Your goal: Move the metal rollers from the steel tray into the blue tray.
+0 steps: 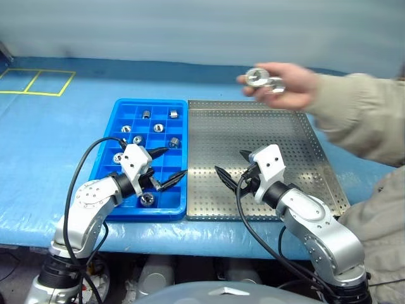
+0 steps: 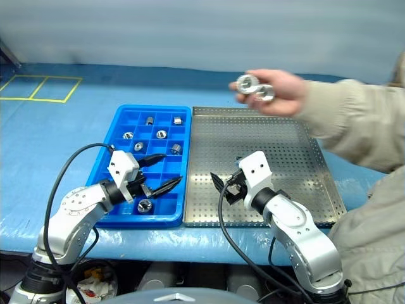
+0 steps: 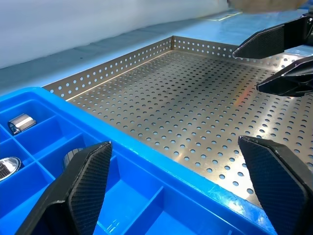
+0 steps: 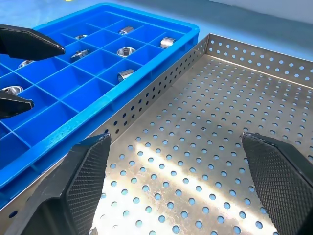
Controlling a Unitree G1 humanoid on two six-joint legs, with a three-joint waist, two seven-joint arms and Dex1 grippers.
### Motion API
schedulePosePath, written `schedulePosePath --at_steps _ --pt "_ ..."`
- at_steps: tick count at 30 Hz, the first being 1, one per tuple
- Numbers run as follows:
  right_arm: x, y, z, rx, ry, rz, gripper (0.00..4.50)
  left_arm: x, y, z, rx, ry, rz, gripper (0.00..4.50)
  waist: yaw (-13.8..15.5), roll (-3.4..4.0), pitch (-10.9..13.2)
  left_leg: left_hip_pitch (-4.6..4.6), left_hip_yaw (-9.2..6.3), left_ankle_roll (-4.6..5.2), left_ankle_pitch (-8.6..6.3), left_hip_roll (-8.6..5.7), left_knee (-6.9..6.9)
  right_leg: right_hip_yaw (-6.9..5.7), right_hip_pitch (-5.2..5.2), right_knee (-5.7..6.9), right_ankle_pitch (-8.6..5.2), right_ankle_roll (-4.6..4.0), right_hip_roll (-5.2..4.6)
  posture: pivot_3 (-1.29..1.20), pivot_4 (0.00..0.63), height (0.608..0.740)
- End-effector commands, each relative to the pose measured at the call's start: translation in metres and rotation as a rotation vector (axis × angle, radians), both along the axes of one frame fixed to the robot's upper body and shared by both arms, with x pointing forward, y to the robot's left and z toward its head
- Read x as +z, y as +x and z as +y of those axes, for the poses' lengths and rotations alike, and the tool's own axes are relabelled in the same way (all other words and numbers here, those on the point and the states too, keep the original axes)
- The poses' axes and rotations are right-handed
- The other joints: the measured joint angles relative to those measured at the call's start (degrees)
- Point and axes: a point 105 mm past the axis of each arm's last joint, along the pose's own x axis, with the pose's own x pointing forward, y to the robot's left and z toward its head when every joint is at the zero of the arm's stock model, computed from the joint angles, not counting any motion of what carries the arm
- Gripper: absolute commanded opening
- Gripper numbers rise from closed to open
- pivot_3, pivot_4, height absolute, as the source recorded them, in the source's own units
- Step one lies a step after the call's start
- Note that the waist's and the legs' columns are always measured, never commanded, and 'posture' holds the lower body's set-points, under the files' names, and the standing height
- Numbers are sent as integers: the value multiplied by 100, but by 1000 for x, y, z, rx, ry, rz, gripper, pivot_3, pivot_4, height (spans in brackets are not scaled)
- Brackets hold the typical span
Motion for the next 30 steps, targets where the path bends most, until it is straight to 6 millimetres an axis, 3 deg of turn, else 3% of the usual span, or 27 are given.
schedulePosePath --at_steps 1,30 --pt "8 -2 1 5 6 -35 4487 12 -2 -4 -22 -5 -47 4500 0 0 0 0 0 0 0 0 0 0 0 0 0 0 0 135 150 740" --pt "4 -7 8 10 32 -21 4487 9 -2 -2 -22 -3 -52 4500 1 0 0 -1 0 0 0 1 -2 0 -1 -3 0 0 0 142 150 740"
